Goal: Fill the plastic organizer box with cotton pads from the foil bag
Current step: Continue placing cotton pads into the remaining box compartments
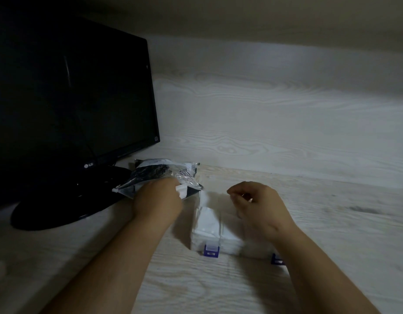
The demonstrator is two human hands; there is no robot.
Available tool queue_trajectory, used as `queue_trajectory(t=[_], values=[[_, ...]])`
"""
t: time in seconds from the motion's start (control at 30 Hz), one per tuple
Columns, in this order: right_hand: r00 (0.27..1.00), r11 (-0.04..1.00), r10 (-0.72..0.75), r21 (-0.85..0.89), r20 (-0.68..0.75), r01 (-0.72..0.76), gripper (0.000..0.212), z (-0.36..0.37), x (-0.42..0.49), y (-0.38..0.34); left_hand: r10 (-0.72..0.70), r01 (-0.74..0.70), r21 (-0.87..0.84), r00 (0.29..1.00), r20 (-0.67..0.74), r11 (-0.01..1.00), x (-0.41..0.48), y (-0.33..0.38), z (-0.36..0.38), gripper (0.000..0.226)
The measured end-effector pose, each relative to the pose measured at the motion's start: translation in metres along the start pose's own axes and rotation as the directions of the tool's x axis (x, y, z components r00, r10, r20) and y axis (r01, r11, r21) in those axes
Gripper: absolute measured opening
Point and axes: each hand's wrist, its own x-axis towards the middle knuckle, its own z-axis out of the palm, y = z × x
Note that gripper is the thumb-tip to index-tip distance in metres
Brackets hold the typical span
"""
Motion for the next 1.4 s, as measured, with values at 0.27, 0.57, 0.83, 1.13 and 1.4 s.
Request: queue_trajectory(t=[0.27, 0.57, 0.83, 1.13, 1.4], values=[[0.998, 0.996, 0.053, 0.073, -0.024, -0.051, 0.016, 0.002, 0.001, 0.001, 0.032, -0.089, -0.401, 0.989, -0.145, 0.912, 0.003, 0.008, 0.008, 0.018], [0.996, 0.973, 0.078, 0.219, -0.031, -0.07, 0.006, 0.008, 0.003, -0.001, -0.046, 0.019, -0.786, 0.999, -0.012, 0.618, 0.0, 0.029, 0.004, 0.015], [0.981, 0.893, 0.169, 0.435, -0.094, -0.112, 0.009, 0.003, 0.002, -0.012, 0.107, 0.007, -0.888, 0.992, 0.064, 0.46, -0.008, 0.04, 0.004, 0.032], [0.983, 0.912, 0.136, 0.403, -0.123, -0.076, 0.015, 0.003, 0.0, -0.014, 0.123, 0.057, -0.922, 0.986, 0.112, 0.384, -0.008, 0.043, 0.005, 0.025], [0.98, 0.932, 0.098, 0.36, -0.171, -0.031, 0.012, 0.004, 0.004, -0.006, 0.156, 0.015, -0.915, 0.984, 0.084, 0.402, -0.006, 0.049, 0.008, 0.035]])
